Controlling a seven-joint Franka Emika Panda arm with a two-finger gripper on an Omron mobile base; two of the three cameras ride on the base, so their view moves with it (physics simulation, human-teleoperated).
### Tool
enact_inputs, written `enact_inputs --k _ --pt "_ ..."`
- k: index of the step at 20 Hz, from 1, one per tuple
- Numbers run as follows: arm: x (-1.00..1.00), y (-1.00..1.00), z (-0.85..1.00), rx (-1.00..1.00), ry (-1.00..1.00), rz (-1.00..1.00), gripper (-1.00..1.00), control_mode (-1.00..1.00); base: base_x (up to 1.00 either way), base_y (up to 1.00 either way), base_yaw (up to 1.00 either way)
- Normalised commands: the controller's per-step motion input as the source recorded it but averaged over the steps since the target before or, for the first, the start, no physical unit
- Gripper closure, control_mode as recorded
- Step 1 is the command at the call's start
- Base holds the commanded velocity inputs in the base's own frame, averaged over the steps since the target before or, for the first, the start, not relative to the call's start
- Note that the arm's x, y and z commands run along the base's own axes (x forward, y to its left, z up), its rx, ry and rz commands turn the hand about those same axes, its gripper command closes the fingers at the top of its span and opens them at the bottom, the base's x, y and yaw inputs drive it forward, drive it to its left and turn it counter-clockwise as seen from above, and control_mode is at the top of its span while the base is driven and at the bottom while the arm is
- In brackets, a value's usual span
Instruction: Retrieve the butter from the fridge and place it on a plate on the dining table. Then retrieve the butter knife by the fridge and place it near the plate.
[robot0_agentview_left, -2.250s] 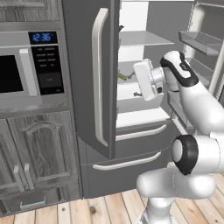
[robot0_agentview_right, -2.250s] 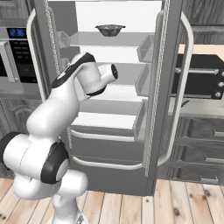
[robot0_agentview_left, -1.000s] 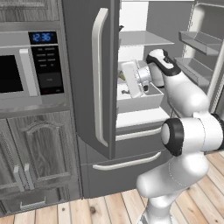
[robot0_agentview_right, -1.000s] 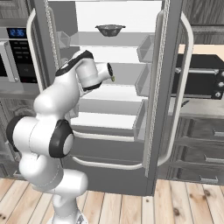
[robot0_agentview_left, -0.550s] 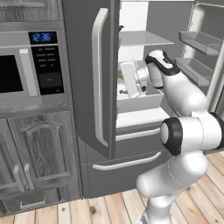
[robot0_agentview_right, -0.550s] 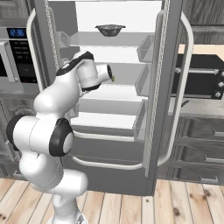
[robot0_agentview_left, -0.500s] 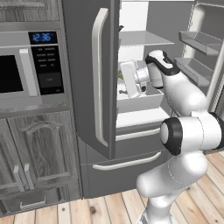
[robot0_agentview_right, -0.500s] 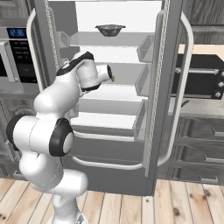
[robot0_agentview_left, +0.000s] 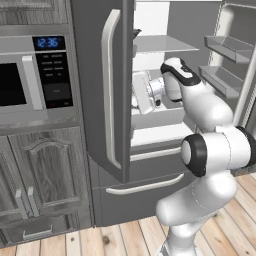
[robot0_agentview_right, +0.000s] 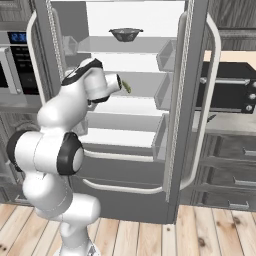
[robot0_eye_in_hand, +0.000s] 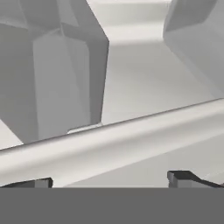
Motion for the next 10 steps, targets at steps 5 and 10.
enact_inputs --k 5,10 --pt "-0.27 0.40 0.00 0.00 0.00 0.14 -1.00 -1.00 0.00 0.00 0.00" --pt "-0.39 0.47 0.00 0.00 0.00 0.12 -1.00 -1.00 0.00 0.00 0.00"
